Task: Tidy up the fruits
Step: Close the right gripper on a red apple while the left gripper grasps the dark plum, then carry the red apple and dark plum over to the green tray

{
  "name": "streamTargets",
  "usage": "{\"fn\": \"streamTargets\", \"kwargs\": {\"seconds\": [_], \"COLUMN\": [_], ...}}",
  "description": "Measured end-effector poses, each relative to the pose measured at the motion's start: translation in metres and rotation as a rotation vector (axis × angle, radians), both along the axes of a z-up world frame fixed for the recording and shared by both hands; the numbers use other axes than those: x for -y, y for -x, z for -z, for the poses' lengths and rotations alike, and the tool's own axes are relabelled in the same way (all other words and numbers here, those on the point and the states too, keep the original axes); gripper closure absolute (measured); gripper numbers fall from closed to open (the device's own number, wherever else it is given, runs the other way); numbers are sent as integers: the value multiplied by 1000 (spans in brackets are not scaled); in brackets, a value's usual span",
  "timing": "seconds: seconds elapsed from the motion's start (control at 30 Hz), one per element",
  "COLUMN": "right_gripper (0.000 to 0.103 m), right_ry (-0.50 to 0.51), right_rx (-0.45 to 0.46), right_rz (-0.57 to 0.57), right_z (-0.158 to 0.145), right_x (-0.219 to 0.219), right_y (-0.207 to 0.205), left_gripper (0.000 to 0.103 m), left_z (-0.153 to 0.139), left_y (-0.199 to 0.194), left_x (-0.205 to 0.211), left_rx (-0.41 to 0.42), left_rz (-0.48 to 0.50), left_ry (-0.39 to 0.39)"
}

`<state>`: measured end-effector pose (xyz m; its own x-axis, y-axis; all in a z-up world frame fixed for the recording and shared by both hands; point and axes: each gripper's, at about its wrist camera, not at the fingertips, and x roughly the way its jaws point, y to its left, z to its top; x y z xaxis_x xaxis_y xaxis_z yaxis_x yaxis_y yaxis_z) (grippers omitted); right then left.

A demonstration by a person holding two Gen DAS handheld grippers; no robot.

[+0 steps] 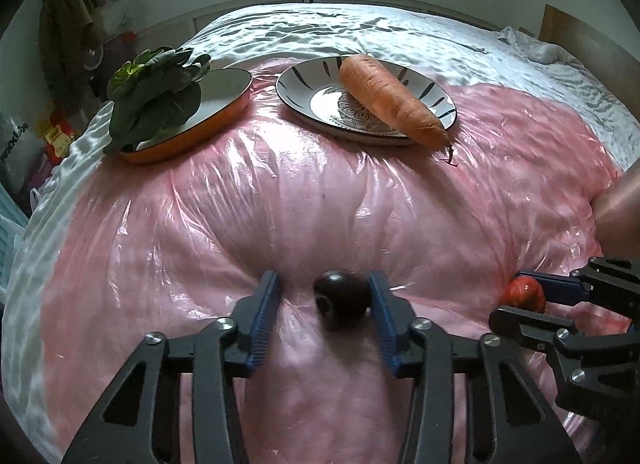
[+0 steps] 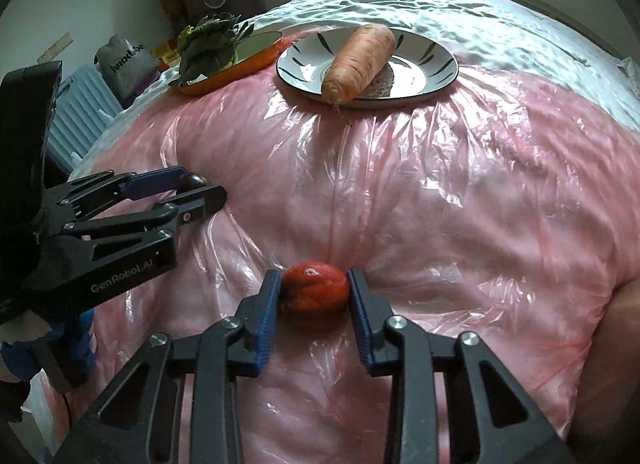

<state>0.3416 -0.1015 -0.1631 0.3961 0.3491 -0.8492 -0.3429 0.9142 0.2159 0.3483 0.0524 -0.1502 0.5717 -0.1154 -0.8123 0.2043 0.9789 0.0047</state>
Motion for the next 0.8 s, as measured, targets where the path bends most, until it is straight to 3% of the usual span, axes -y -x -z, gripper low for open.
{"fn": "streamTargets", "kwargs": {"seconds": [0.3, 0.8], "right_gripper": [54, 54], "right_ry": [-144, -137], "right_rx": [-36, -11], "right_rz": [54, 64], "right_z": [-4, -19], "right_x": [21, 28], "right_y": [-3, 9], "left_gripper": [79, 79], "left_z": [-8, -21], "left_y": [0, 13], "left_x": [-1, -13], "left_rx": [-6, 4], "left_rz": [22, 3], "left_ry": [30, 85]}}
